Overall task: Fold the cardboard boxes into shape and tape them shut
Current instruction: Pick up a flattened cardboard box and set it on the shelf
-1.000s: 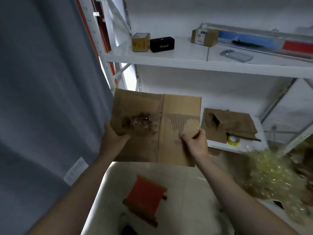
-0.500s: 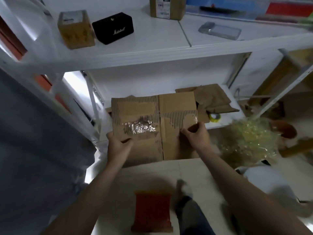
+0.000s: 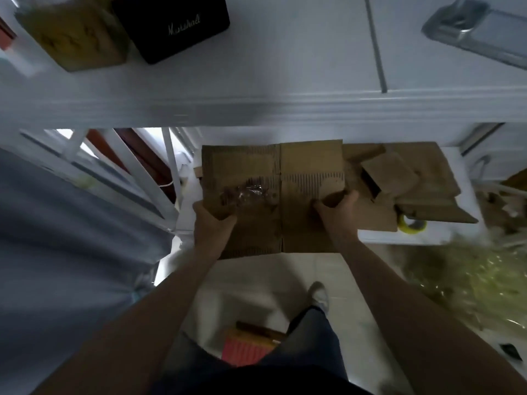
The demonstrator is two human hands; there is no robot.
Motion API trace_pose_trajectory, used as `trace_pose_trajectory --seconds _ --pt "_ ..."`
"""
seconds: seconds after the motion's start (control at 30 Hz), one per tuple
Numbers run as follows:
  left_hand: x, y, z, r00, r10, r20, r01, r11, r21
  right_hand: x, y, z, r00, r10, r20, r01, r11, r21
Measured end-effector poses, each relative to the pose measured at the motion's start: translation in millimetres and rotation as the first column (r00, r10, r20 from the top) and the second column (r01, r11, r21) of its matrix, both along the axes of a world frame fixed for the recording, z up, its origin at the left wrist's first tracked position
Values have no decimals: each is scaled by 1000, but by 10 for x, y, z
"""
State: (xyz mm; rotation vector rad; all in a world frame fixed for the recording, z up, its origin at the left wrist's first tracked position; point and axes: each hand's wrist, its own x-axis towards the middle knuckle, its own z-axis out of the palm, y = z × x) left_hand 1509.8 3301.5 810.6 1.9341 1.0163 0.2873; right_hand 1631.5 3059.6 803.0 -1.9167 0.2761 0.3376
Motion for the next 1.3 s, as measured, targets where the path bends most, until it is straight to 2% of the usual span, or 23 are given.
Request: trace_pose_trajectory --seconds 0.17,0.27,0.4,0.53,0.63,0.7,0.77,0.9,1.07,1.2,1.3 --pt "209 450 -614 998 -61 -1 61 998 -31 143 371 -620 999 -32 -20 32 999 -35" --pt "420 726 -1108 994 -104 42 106 993 -42 255 747 -1055 992 -127 -5 126 990 -70" --pt "813 1190 -1770 969 -177 173 189 981 -53 397 1176 -1670 969 -192 156 217 963 -158" --pt "1247 1672 -2539 951 -245 191 244 969 28 631 1434 -2445 912 -218 347 238 971 -13" --pt "1330 1789 -3117 938 -262 225 242 964 113 648 1510 -2978 901 -211 379 206 977 54" --pt "1273 1769 -3378 918 -258 301 229 965 129 524 1453 -3208 883 -211 420 187 978 98" --pt "1101 1686 -3478 893 -244 378 214 969 120 292 1361 -3310 852 -220 475 176 975 136" --pt "625 1429 -3391 858 -265 440 238 964 115 -258 1105 -3156 835 -242 494 189 969 156" --pt "344 1299 -3017 828 -321 460 312 945 99 -588 884 -2857 796 -214 567 112 971 211" --pt "342 1202 -2908 867 -309 391 281 951 129 -630 834 -2794 757 -248 604 121 962 243" --pt "513 1134 -2934 851 -287 439 324 946 -11 -512 819 -2800 753 -248 609 107 960 258"
